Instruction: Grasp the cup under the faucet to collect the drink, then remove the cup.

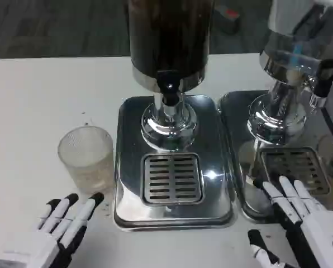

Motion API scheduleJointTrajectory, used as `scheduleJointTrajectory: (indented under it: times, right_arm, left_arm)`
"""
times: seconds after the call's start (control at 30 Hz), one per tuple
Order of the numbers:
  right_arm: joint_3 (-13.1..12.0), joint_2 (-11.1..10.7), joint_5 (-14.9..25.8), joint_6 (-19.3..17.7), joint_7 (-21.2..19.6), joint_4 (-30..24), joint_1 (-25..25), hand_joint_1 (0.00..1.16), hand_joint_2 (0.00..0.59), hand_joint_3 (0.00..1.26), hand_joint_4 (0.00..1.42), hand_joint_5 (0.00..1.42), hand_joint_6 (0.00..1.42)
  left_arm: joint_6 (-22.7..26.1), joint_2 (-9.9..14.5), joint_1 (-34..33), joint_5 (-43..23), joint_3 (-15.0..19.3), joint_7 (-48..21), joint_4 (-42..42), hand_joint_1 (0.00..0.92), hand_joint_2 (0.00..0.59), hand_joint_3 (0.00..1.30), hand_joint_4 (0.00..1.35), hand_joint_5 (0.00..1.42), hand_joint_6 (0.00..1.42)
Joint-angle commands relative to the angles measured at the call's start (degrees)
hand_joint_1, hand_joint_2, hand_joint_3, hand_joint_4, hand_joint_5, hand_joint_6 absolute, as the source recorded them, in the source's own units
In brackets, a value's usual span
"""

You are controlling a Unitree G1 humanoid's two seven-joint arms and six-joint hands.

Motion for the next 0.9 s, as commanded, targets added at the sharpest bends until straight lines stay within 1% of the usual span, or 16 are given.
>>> scheduleJointTrajectory:
  times: [0.03, 0.43, 0.6, 0.77, 0.9]
  right_arm:
    - [-0.27, 0.11, 0.58, 0.32, -0.37, 0.46, -0.03, 0.33, 0.473, 0.11, 0.00, 0.00, 0.13]
    - [-0.25, 0.30, 1.01, 0.43, 0.02, 0.50, -0.18, 0.31, 0.478, 0.12, 0.00, 0.00, 0.11]
    - [-0.35, 0.37, 1.47, 0.63, 0.40, 0.37, -0.17, 0.30, 0.471, 0.12, 0.01, 0.00, 0.12]
    - [-0.36, 0.62, 1.83, 1.12, 0.37, 0.15, -0.47, 0.30, 0.471, 0.12, 0.02, 0.00, 0.13]
    - [-0.39, 0.84, 2.10, 1.43, 0.31, -0.11, -0.71, 0.30, 0.471, 0.12, 0.02, 0.00, 0.13]
  left_arm:
    - [-0.55, 0.73, 0.27, -0.16, 0.47, 0.66, 0.63, 0.000, 0.046, 0.00, 0.00, 0.00, 0.00]
    - [-0.91, 0.38, 0.59, -0.89, 0.57, 0.51, 0.76, 0.000, 0.042, 0.00, 0.00, 0.00, 0.00]
    - [-3.90, 0.87, -0.05, -1.56, 0.40, 1.82, 2.12, 0.000, 0.028, 0.00, 0.00, 0.00, 0.00]
    - [-7.80, -0.01, -1.35, -4.26, 1.30, 4.61, 4.84, 0.000, 0.026, 0.00, 0.00, 0.00, 0.00]
    - [-9.91, -0.62, -3.29, -6.74, 2.43, 5.78, 7.00, 0.000, 0.030, 0.00, 0.00, 0.00, 0.00]
